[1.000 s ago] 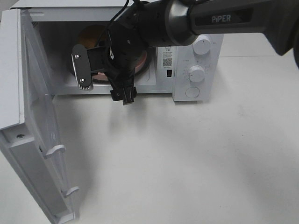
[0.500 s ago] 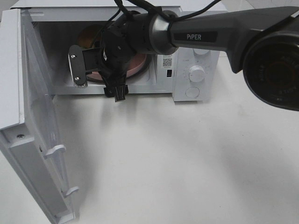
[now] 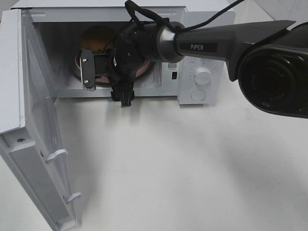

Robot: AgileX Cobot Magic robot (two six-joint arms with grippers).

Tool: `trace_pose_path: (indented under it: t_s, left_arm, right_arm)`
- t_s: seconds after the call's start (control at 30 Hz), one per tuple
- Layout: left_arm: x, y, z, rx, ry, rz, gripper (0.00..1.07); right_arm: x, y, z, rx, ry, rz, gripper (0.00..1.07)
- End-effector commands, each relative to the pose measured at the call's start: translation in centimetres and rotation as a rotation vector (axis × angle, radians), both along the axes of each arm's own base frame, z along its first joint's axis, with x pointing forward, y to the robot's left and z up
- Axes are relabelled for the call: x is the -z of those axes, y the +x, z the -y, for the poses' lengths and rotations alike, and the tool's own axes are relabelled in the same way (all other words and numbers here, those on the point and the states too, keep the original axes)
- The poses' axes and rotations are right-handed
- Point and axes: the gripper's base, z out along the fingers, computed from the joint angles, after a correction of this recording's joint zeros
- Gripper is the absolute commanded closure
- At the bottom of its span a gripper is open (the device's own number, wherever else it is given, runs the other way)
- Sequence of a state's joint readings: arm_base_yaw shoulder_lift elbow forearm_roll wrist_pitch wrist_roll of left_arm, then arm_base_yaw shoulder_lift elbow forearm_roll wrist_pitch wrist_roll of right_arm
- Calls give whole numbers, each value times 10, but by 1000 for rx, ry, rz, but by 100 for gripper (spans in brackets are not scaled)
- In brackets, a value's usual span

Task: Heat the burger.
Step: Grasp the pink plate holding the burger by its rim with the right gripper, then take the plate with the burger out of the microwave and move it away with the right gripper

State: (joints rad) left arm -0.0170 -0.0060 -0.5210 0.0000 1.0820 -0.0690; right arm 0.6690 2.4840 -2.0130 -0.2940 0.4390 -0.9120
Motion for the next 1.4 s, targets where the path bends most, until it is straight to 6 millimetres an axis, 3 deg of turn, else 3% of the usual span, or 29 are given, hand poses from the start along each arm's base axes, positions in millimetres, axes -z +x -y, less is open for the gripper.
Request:
trace_pose_path:
  t_s: [0.03,0.07,0.1,0.17,0.2,0.23,0.27,0.3,0.37,0.47,0.53,0.83,0.97,1.4]
  left_arm:
    - [-1,0,0,-3,-2,14,7]
    - [-1,0,0,-3,-2,14,7]
    - [-1,0,0,-3,-2,14,7]
    - [-1,0,0,-3,-2,14,7]
    - [-1,0,0,-3,-2,14,7]
    - [-1,0,0,-3,-2,14,7]
    - [-1,0,0,-3,-2,14,7]
    - [-1,0,0,-3,-2,14,7]
    - [-1,0,0,-3,-2,14,7]
    - [-1,0,0,-3,-2,14,7]
    - [-1,0,0,-3,-2,14,7]
    - [-1,0,0,-3,-2,14,7]
    - [-1,0,0,-3,-2,14,7]
    - [-1,0,0,-3,-2,14,7]
  right_arm:
    - [-3,2,0,7,18,8,38]
    - [-3,2,0,7,18,8,38]
    - [-4,3,0,6,20,11,49]
    - [-4,3,0,6,21,10,53]
    - [-4,2,-1,9,27,6,65]
    - [-4,2,-1,9,27,6,65]
    - [-4,0,-2,22,52,-16,78]
    - [-4,0,-2,22,52,-16,78]
    - [-3,-1,-4,40,87,-45,92]
    - [-3,-2,-4,47,96,-55,97]
    - [-4,-6,-8,29,76,-60,107]
    - [-10,-19,-15,-15,13,-86,107]
    - [-23,-28,-21,-33,-10,-77,107]
    - [-36,-47,-15,-29,-24,-92,107]
